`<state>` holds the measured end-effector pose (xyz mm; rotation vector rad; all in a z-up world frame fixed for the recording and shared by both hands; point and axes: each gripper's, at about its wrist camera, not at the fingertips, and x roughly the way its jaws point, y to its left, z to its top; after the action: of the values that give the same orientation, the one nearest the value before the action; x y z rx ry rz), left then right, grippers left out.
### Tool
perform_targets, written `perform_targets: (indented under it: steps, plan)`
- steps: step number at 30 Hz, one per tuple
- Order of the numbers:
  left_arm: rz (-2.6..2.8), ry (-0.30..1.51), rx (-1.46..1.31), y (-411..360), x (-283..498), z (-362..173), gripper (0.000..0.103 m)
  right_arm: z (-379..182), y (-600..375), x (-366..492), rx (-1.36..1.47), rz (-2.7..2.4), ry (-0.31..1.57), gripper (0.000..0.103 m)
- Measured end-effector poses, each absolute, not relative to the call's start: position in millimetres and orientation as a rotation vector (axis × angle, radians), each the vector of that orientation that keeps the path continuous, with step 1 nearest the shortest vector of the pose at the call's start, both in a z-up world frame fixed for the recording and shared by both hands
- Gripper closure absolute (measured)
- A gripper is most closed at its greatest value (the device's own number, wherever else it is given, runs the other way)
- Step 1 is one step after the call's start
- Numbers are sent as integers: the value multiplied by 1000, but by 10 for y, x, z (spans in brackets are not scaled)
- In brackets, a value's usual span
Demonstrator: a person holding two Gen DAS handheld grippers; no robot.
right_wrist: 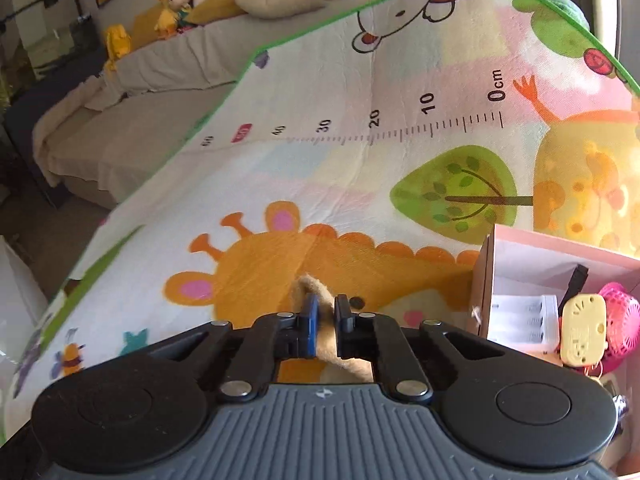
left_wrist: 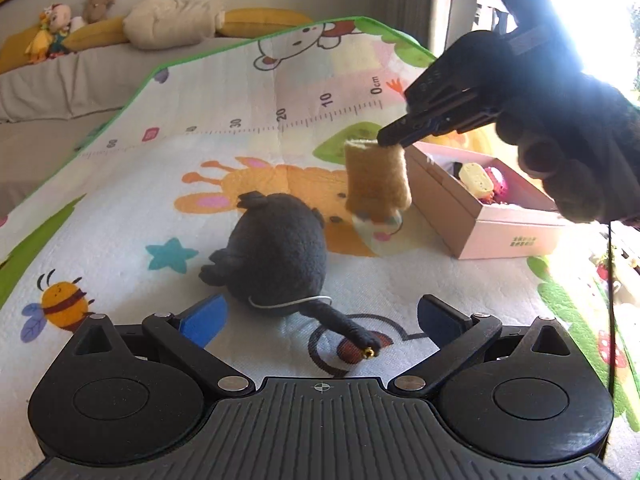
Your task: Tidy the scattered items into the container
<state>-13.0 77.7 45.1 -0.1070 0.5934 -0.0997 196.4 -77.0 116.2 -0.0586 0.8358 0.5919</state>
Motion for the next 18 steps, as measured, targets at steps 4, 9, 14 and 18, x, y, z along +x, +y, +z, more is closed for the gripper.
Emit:
perform_targets:
  steps: [4,9,14,18]
  plan:
    - [-135,593,-65,543,-168,516,0,1379,-1259,1319,9,715,816,98]
    - [-219,625,0,222,-163,503,0,1324,-1903,829,53,697,795,98]
    - [-260,642,145,-74,18,372,0,963,-2401,677,56,537,807,97]
    - [-269,680,227,-161,249,260,0,629,-2588,516,20,459,790,81]
